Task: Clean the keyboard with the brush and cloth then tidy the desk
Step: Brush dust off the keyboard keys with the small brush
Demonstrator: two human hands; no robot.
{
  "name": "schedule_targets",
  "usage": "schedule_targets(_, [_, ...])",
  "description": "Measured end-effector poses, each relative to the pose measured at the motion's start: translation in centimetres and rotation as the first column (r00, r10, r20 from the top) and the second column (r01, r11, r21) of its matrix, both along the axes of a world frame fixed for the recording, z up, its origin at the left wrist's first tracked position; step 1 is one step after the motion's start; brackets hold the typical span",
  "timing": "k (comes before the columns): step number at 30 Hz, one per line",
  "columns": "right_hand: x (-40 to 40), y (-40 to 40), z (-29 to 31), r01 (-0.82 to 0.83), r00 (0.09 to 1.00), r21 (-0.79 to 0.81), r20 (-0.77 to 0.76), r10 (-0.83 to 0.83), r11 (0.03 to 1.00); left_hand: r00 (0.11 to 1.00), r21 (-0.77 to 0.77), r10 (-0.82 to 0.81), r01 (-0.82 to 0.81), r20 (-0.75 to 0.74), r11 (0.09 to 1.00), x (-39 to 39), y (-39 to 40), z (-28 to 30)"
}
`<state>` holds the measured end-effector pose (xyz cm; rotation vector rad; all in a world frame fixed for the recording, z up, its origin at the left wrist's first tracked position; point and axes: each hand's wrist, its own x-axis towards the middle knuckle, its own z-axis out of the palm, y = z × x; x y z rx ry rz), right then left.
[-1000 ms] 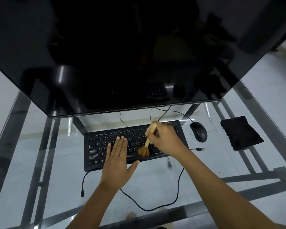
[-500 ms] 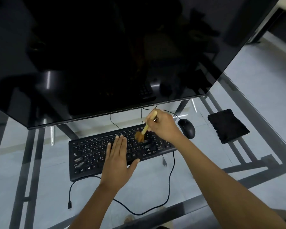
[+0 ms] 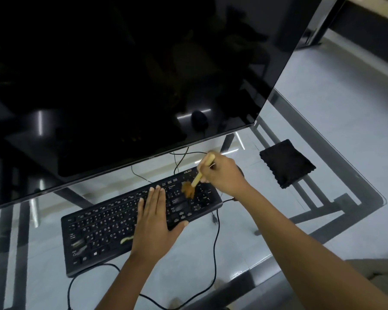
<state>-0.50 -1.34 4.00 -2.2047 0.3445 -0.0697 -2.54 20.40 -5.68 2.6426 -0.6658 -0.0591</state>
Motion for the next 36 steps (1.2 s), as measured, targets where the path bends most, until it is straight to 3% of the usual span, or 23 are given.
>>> schedule_targets(2, [-0.2,0.0,-0.5,0.038,0.997,-0.127,0.069,-0.029,0.991,1.000,0.024,-0.002,0.003,-0.014,1.000,-0.1,0.0,-0.4])
schedule_targets(4, [-0.3,-0.6,-0.6,0.131,0.981,-0.113,0.155,-0.113,0.985,1.000,0.035,-0.008,0.009,-0.014,0.999,-0.2,-0.1,-0.6])
schedule_targets(6, [-0.4,-1.0,-0.5,0.093,0.994,-0.016,0.064,-0.092,0.996,1.000,0.049,-0.013,0.013,-0.003,0.999,-0.1,-0.2,-0.7])
schedule_targets(8, [-0.8,-1.0,-0.5,-0.010,1.000,-0.052,-0.007,0.009,0.999,1.000,0.067,-0.016,0.016,-0.002,0.998,0.0,-0.2,-0.8])
schedule_targets(11, [-1.0,-1.4,-0.5,0.119,0.982,-0.130,0.165,-0.097,0.984,1.000,0.087,-0.021,0.021,-0.004,0.996,0.0,-0.3,-1.0])
schedule_targets(14, [-1.0,-2.1,-0.1,0.082,0.996,-0.042,0.033,-0.081,0.996,1.000,0.088,-0.024,0.024,0.003,0.996,0.1,-0.4,-0.9])
schedule_targets(16, [-1.2,-2.0,-0.4,-0.006,1.000,-0.120,-0.031,0.003,0.993,1.000,0.092,-0.024,0.024,0.000,0.996,0.1,-0.3,-0.9])
schedule_targets(19, [-1.4,-2.1,-0.4,0.107,0.990,-0.181,0.106,-0.089,0.978,1.000,0.091,-0.021,0.021,-0.004,0.996,0.0,-0.3,-0.7])
schedule_targets(23, [-1.9,-2.4,0.2,0.002,0.998,-0.075,-0.056,-0.006,0.997,1.000,0.087,-0.025,0.025,-0.009,0.996,0.1,-0.3,-0.7])
schedule_targets(25, [-1.9,-2.5,0.1,0.054,0.999,-0.157,0.007,-0.054,0.986,1.000,0.082,-0.026,0.027,-0.011,0.996,0.2,-0.1,-0.7])
schedule_targets(27, [-1.7,-2.8,0.2,0.122,0.991,-0.112,0.072,-0.114,0.986,1.000,0.077,-0.028,0.029,-0.006,0.997,0.0,-0.2,-0.7])
schedule_targets(29, [-1.4,-2.8,0.2,0.043,0.999,-0.042,-0.032,-0.044,0.998,1.000,0.075,-0.030,0.030,-0.003,0.997,0.1,-0.1,-0.6])
schedule_targets(31, [-1.4,-2.3,0.1,-0.100,0.990,-0.176,-0.113,0.081,0.979,0.999,0.075,-0.032,0.032,-0.001,0.997,0.1,-0.1,-0.7])
schedule_targets(33, [-1.2,-2.0,-0.1,-0.002,1.000,-0.272,-0.013,-0.001,0.962,0.999,0.073,-0.033,0.034,-0.011,0.997,0.0,0.0,-0.7])
schedule_targets(35, [-1.0,-1.9,0.3,0.090,0.995,-0.184,0.065,-0.079,0.979,0.999,0.070,-0.034,0.035,-0.018,0.997,0.0,0.0,-0.7])
schedule_targets(36, [-0.9,-1.7,0.6,0.063,0.998,-0.136,0.029,-0.059,0.989,0.999,0.073,-0.035,0.036,-0.017,0.997,0.1,0.0,-0.6])
